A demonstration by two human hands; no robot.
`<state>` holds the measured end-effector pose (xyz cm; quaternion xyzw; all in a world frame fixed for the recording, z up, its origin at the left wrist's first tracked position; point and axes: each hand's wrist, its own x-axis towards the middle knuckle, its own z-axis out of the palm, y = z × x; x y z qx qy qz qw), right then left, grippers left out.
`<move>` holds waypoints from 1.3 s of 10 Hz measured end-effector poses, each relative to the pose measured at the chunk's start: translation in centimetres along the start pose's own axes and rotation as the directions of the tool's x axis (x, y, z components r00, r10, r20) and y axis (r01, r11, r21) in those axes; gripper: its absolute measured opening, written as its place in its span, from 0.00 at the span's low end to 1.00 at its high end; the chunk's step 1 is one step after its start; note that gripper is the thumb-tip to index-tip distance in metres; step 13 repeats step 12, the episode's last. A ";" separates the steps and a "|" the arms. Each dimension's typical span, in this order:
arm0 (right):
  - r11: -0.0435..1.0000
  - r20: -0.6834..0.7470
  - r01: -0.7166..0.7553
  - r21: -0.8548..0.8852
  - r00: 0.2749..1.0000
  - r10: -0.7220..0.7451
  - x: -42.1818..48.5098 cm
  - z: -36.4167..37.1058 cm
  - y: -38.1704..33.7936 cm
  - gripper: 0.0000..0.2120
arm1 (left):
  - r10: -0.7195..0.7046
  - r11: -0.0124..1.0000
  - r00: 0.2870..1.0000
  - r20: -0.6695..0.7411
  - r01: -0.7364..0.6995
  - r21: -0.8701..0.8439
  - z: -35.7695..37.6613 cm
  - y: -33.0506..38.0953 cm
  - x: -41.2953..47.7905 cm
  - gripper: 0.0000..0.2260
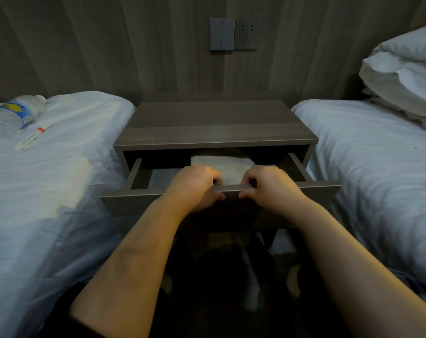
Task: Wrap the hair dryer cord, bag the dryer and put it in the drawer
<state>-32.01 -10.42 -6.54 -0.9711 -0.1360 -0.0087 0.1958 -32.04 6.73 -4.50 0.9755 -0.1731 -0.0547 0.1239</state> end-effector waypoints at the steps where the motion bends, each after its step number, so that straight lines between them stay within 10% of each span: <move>1: 1.000 -0.114 0.016 -0.007 0.993 -0.016 0.8 1.0 0.2 0.07 | -0.032 0.999 0.995 -0.098 0.034 0.023 0.7 -0.3 1.4 0.10; 3: 0.982 -0.314 0.065 -0.176 0.942 -0.119 3.1 2.6 2.5 0.17 | 0.025 0.995 0.914 -0.406 0.016 0.098 2.3 -1.7 4.7 0.24; 5: 0.945 -0.301 -0.028 -0.327 0.951 -0.076 6.7 1.7 3.4 0.37 | -0.029 0.970 0.916 -0.401 0.123 0.211 1.6 -4.1 8.5 0.39; 13: 0.901 -0.274 -0.025 -0.432 0.956 -0.104 11.5 1.9 3.4 0.37 | 0.053 0.968 0.842 -0.536 0.089 0.236 3.9 -6.0 12.3 0.31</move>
